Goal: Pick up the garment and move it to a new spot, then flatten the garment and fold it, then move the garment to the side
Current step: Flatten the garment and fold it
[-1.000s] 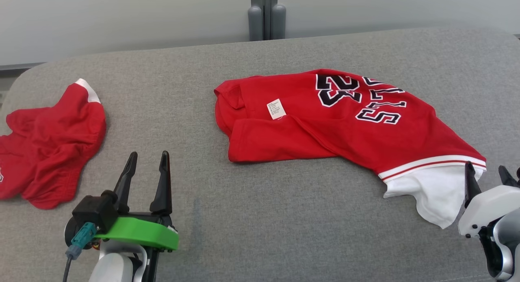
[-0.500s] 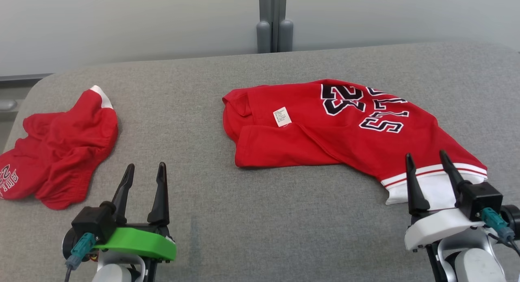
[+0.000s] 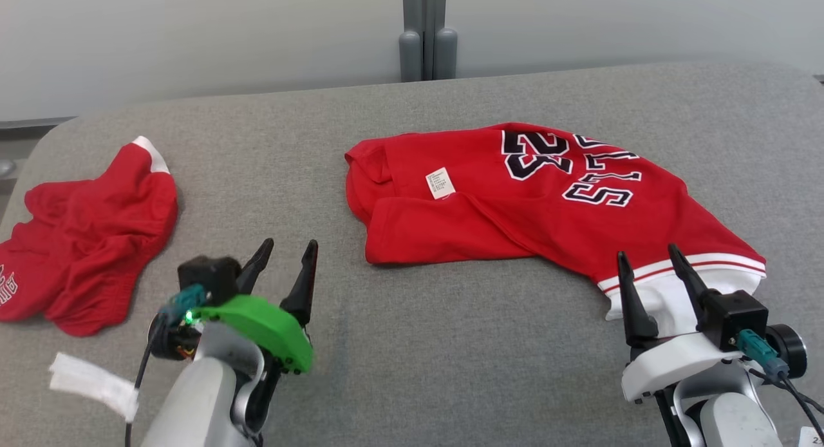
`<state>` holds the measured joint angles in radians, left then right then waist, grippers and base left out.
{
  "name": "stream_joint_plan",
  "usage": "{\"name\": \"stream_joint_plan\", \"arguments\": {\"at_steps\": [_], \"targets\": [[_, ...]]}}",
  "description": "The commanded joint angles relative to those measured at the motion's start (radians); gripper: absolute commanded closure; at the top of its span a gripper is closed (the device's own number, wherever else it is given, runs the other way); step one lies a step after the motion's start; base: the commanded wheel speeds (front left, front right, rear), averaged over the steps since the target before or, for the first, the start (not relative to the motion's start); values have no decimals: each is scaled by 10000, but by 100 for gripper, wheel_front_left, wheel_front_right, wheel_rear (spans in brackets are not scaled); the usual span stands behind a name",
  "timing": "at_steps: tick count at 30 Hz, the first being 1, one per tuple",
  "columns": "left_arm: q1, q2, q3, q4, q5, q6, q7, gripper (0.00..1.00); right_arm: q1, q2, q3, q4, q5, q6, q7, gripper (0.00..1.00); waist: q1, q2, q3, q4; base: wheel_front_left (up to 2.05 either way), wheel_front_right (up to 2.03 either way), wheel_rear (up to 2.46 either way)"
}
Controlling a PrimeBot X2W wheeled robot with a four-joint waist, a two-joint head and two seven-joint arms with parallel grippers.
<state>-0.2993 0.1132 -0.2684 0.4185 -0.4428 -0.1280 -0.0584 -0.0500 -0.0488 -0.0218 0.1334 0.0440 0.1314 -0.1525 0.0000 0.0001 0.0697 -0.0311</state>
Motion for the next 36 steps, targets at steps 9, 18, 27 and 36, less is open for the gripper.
{"name": "stream_joint_plan", "arguments": {"at_steps": [9, 18, 27, 36], "targets": [[-3051, -389, 63, 2753, -1416, 361, 3048, 0, -588, -30, 714, 302, 276, -14, -76, 0, 0, -1, 868, -970, 0, 0, 0], [-4475, -536, 90, 4387, -2129, 992, 4828, 0, -845, -26, 1031, 526, 399, -14, -201, 0, 0, -1, 1205, -1623, 0, 0, 0], [-5035, -572, -107, 5035, -2429, 807, 5607, 9, -904, -26, 1068, 589, 419, -14, -213, 0, 0, -1, 1212, -1814, 0, 0, 0], [-4558, -604, -1059, 4143, -2576, 32, 4535, 100, -728, -28, 796, 473, 416, -14, -199, 0, 0, -1, 1116, -1295, 0, 0, 0]]}}
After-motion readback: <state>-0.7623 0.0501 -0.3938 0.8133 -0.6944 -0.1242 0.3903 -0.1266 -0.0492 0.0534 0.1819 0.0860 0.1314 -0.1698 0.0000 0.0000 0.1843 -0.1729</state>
